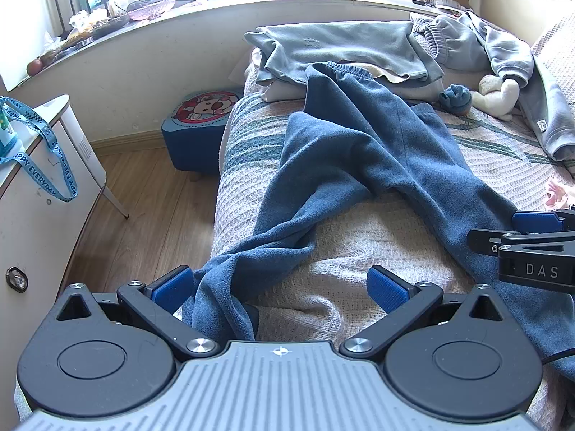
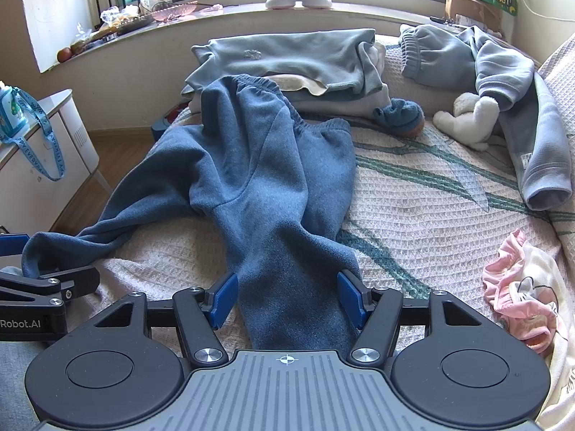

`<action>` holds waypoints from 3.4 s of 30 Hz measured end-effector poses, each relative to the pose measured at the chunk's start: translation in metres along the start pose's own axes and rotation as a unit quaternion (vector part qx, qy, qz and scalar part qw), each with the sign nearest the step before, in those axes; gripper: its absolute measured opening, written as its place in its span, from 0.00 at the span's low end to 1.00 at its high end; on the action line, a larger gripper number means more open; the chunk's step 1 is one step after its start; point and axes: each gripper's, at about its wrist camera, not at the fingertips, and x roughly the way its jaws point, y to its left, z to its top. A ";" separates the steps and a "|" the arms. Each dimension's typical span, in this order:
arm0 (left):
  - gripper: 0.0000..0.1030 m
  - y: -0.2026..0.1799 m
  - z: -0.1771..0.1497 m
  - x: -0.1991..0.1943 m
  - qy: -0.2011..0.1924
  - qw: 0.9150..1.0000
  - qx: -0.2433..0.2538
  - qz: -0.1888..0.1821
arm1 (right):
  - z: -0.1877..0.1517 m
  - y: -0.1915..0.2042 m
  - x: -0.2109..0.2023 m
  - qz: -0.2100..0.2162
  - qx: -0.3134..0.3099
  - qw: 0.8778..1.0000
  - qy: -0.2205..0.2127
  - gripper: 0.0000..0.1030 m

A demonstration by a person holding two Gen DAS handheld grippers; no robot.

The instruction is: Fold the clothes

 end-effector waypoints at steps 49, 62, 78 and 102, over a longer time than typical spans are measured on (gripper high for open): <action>1.00 -0.003 -0.001 0.002 0.005 1.000 0.006 0.000 | 0.001 0.000 0.001 0.000 -0.003 1.000 0.002 0.60; 1.00 -0.003 0.015 0.009 0.013 0.999 0.013 -0.028 | 0.011 -0.035 -0.012 -0.017 0.012 0.999 -0.028 0.60; 1.00 -0.002 0.161 0.108 -0.021 0.997 0.058 -0.050 | 0.130 -0.119 0.095 0.065 0.094 0.992 -0.044 0.60; 0.23 -0.022 0.237 0.108 -0.141 0.981 0.000 -0.131 | 0.210 -0.109 0.051 0.002 0.008 0.981 -0.192 0.09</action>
